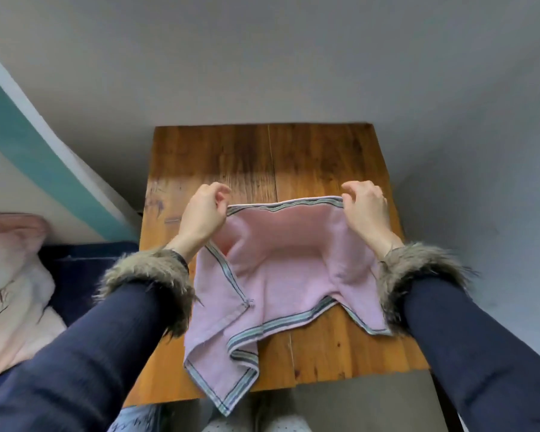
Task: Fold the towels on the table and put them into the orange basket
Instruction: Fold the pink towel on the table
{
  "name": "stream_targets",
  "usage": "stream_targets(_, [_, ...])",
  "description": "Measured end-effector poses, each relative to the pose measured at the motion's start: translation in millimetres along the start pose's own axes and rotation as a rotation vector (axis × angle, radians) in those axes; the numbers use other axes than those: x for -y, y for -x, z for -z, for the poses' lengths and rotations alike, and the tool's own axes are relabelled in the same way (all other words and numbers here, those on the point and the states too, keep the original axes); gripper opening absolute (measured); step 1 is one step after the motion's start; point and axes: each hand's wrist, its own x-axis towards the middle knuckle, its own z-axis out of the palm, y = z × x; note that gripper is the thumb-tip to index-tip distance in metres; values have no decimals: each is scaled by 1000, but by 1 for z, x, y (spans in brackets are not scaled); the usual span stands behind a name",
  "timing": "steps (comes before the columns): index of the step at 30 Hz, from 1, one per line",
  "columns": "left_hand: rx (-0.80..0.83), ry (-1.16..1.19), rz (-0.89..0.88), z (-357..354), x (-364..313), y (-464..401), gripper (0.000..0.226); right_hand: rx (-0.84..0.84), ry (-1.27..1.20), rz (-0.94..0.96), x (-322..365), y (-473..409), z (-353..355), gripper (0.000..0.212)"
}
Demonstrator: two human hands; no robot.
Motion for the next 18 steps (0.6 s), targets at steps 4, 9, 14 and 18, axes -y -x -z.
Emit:
stream_targets(4, [199, -39, 66, -27, 37, 17, 26, 202, -2, 44, 3, 13, -53, 37])
stream_targets(9, [408, -98, 179, -63, 85, 83, 51, 490, 91, 148, 6, 45, -123, 53])
stream_targets(14, [619, -329, 144, -91, 100, 120, 115, 801, 224, 146, 3, 58, -158, 81])
stream_targets(18, [499, -375, 128, -102, 104, 123, 99, 780, 320, 223, -11, 63, -171, 96])
